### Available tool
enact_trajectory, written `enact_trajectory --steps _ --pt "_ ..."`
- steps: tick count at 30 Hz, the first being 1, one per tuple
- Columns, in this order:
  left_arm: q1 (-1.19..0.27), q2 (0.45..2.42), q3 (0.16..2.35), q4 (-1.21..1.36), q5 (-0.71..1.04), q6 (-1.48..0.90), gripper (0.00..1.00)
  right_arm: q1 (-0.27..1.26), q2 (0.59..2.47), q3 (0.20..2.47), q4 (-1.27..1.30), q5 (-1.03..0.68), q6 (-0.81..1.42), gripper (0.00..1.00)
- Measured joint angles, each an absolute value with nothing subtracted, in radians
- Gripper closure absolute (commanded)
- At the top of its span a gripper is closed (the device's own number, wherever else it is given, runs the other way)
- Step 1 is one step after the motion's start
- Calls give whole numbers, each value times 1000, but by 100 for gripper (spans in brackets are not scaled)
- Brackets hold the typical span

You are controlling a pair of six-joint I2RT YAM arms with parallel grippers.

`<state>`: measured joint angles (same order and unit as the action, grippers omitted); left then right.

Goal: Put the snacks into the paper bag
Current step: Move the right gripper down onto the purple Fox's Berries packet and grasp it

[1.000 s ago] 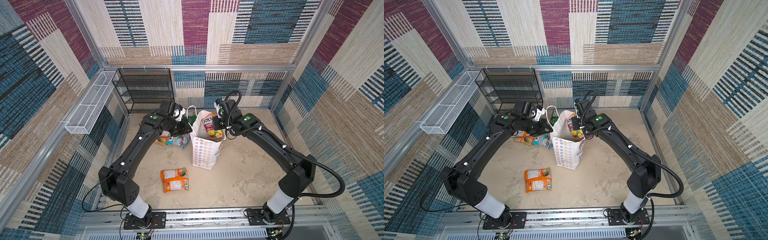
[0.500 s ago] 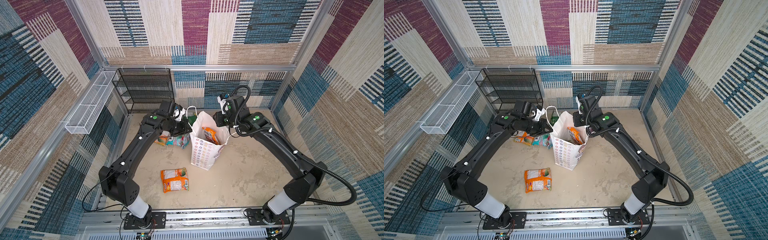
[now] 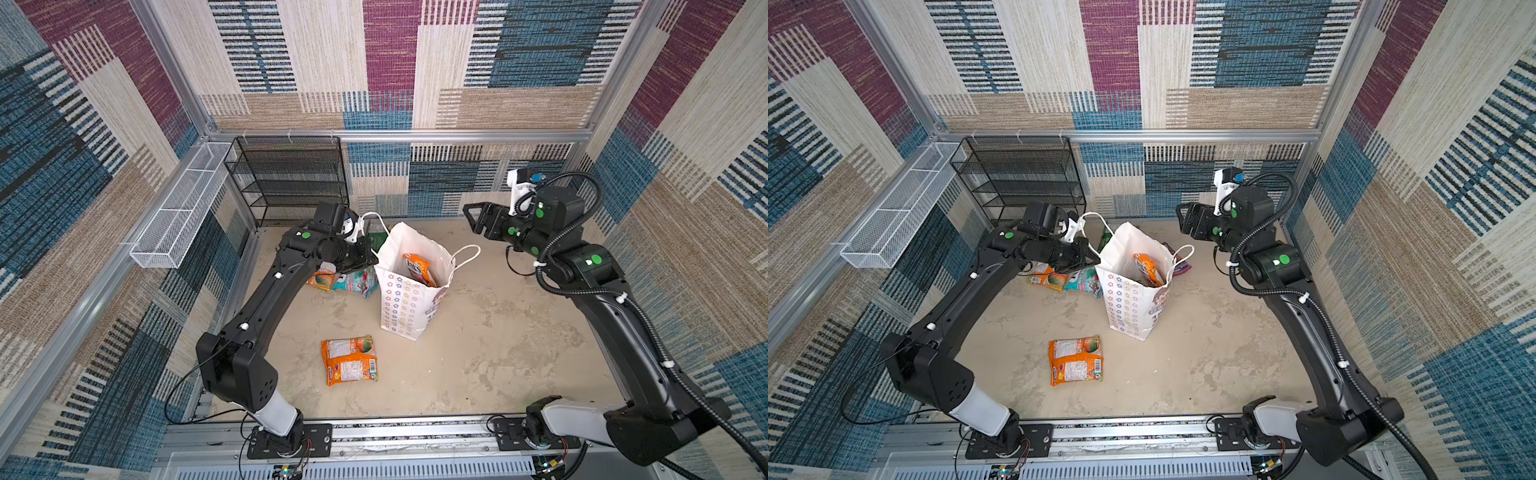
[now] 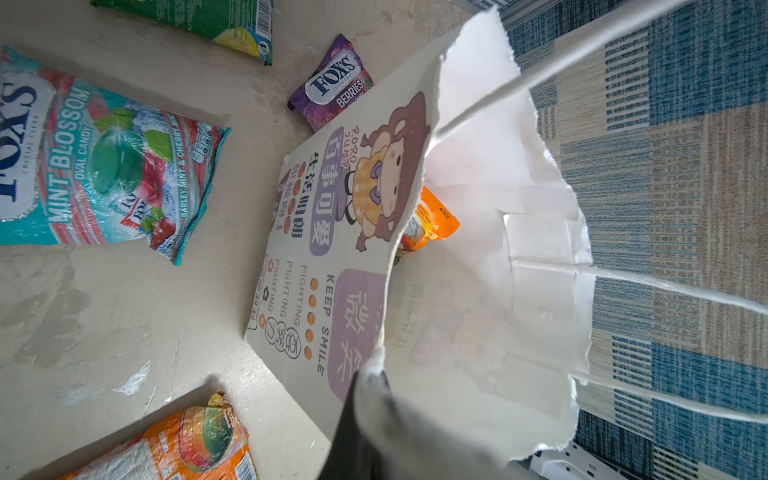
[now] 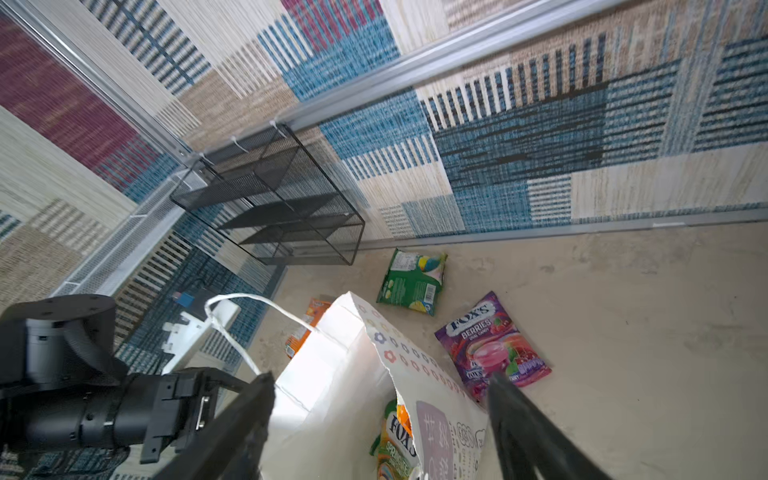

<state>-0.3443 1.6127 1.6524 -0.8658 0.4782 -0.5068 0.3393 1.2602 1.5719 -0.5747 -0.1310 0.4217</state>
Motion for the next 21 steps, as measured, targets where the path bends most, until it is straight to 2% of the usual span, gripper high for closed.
enact_trajectory --steps 4,10,16,21 --pt "-305 1605 1639 -866 478 -529 100 243 1251 1489 -493 -148 466 6" --pt "-263 1574 1616 -864 474 -552 100 72 1305 1223 -381 -255 568 5" --pt "-229 1565 1605 -853 466 -573 100 54 1456 1075 -237 -346 621 8" --pt "-216 1584 1606 -849 491 -577 100 54 1611 1052 -146 -398 628 12"
